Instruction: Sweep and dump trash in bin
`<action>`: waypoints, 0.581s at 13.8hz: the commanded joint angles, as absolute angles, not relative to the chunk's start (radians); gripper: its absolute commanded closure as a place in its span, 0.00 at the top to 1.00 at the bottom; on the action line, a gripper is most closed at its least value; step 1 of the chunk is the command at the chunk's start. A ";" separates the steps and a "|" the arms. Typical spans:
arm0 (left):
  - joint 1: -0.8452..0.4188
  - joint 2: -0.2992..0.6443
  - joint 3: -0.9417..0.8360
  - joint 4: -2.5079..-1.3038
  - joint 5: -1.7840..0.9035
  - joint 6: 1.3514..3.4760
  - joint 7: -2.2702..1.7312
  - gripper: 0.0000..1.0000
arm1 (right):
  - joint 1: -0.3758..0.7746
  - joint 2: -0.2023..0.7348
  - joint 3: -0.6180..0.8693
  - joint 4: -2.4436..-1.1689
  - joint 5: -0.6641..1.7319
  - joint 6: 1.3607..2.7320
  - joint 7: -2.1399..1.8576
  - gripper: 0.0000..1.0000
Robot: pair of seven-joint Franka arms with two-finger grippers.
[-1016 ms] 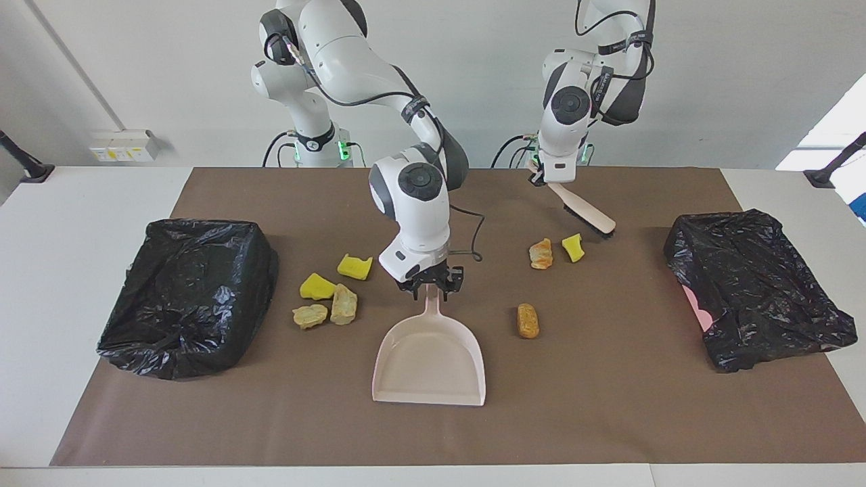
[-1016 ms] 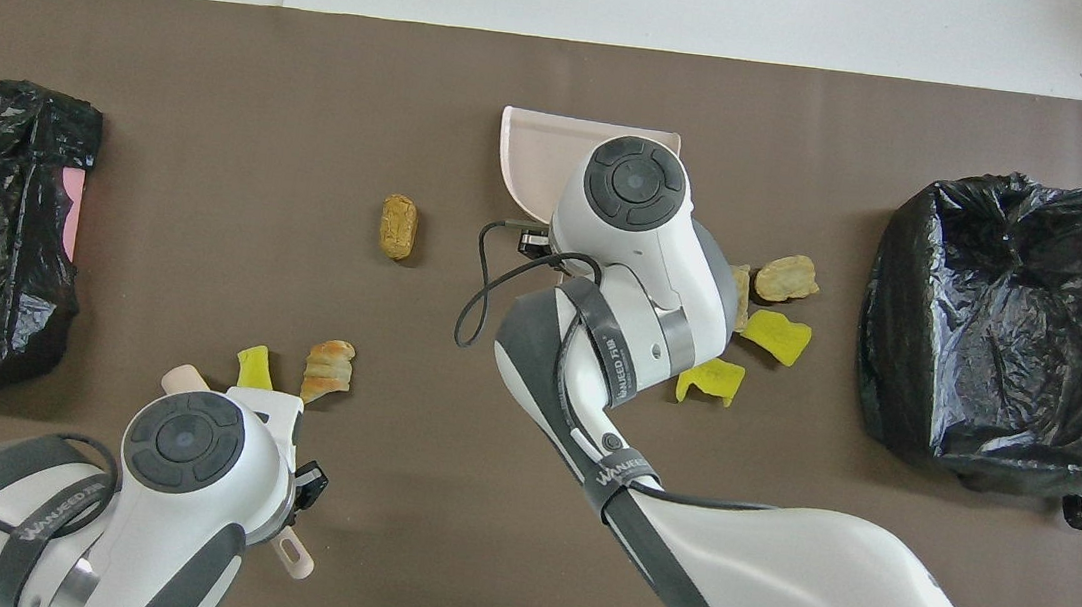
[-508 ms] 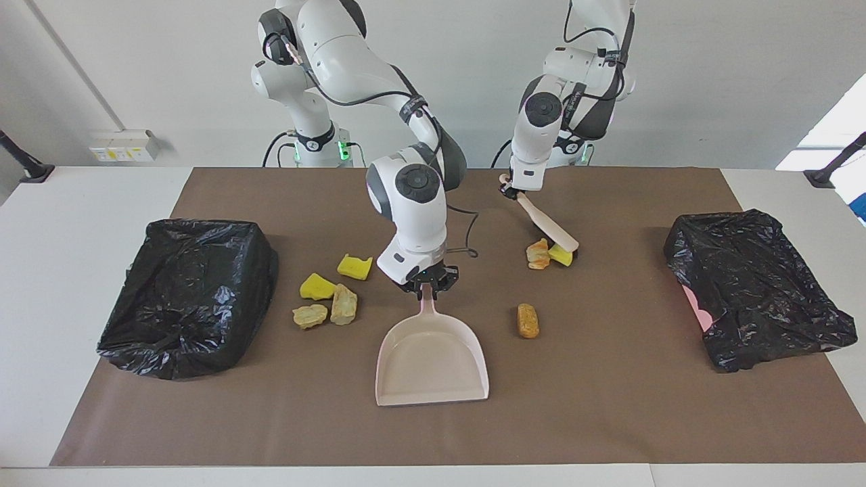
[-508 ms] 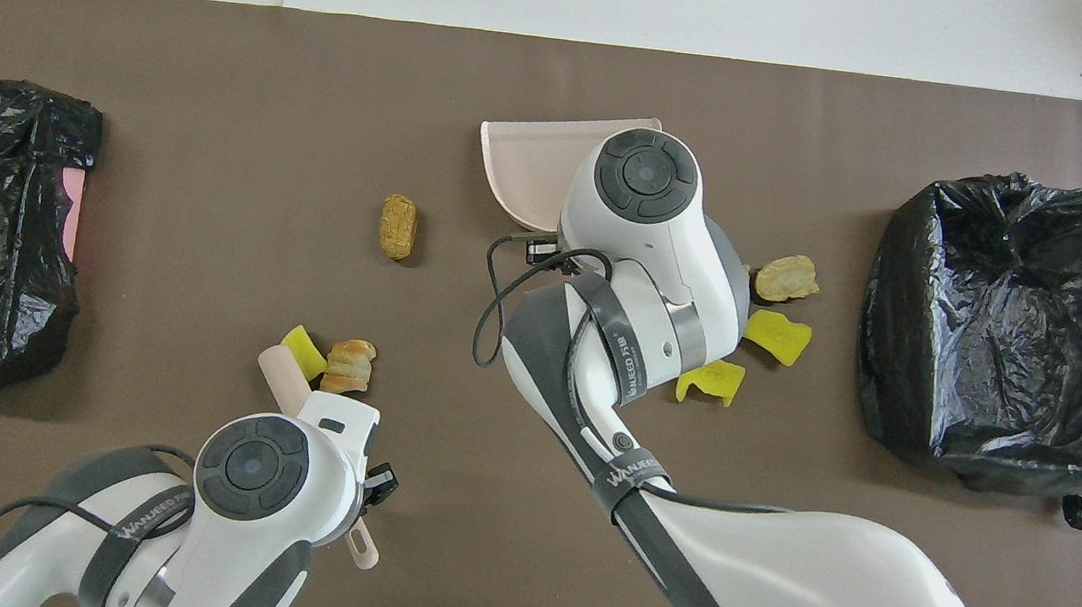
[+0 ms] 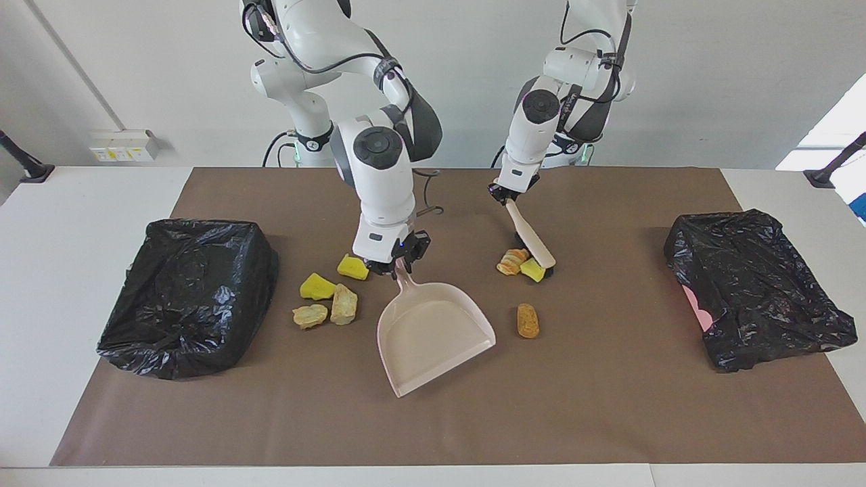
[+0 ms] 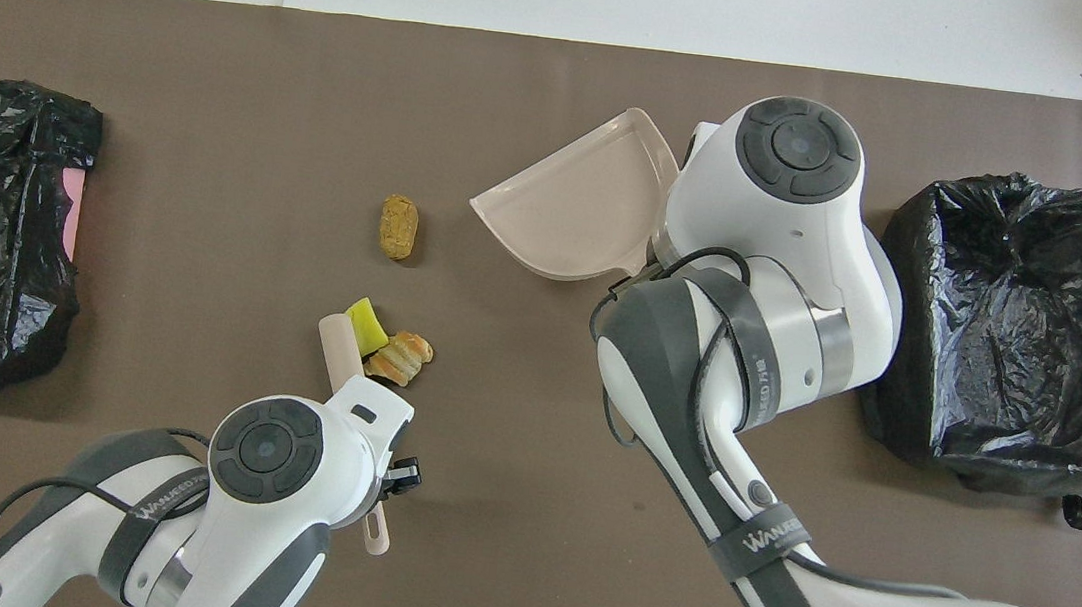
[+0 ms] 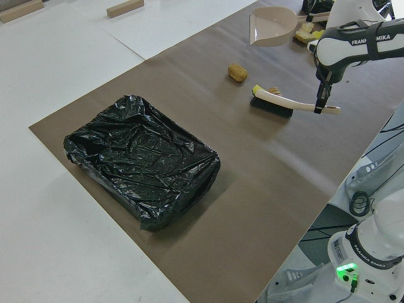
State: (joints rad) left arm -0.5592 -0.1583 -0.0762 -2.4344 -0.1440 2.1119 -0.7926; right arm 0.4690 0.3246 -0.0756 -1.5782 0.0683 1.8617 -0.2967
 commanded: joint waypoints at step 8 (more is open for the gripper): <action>-0.434 -0.149 -0.061 -2.298 -0.132 1.813 -0.508 0.00 | 0.494 0.270 -0.067 -1.756 -0.055 1.948 -0.820 0.00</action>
State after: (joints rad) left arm -0.4380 -0.1582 -0.0531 -2.3150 -0.1412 1.8338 -0.5188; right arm 0.4936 0.2973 -0.0722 -1.7188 -0.0301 1.9274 -0.7516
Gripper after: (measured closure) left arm 0.736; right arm 0.687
